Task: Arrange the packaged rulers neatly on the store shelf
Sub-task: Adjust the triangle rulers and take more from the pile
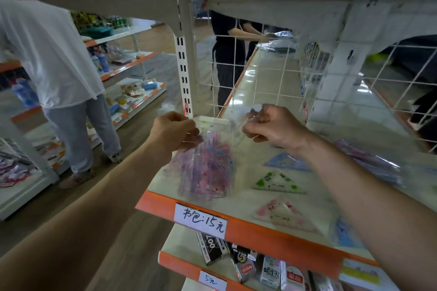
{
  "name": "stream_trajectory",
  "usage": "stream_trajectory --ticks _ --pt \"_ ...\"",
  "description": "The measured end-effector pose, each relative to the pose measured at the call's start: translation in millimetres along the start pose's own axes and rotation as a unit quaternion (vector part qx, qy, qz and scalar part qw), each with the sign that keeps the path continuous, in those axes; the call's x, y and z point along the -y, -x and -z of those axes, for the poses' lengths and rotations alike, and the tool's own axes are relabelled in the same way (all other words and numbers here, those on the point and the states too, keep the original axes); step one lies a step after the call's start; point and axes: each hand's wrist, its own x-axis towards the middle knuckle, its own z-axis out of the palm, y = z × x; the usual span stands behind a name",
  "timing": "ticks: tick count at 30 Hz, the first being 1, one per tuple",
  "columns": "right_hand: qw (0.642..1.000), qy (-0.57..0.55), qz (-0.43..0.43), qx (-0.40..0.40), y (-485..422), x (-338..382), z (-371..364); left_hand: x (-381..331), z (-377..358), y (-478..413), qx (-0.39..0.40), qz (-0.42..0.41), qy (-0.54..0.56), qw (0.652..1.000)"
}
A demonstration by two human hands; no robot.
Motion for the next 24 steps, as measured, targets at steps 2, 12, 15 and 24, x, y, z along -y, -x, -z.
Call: stream_trajectory --ticks 2,12,15,24 --pt "0.999 -0.041 -0.01 -0.008 12.8 0.9 15.4 -4.7 -20.9 8.5 0.023 -0.013 -0.007 1.0" --pt "0.976 -0.162 -0.03 -0.144 105.3 -16.0 135.7 -20.2 -171.2 66.1 0.158 -0.053 -0.096 0.981" --pt "0.965 -0.175 -0.044 -0.191 136.8 -22.4 174.6 -30.4 -216.7 95.2 0.189 -0.063 -0.084 0.976" --pt "0.938 0.098 0.022 -0.331 202.3 -40.8 230.0 -35.7 -307.6 172.5 0.287 -0.026 -0.047 0.956"
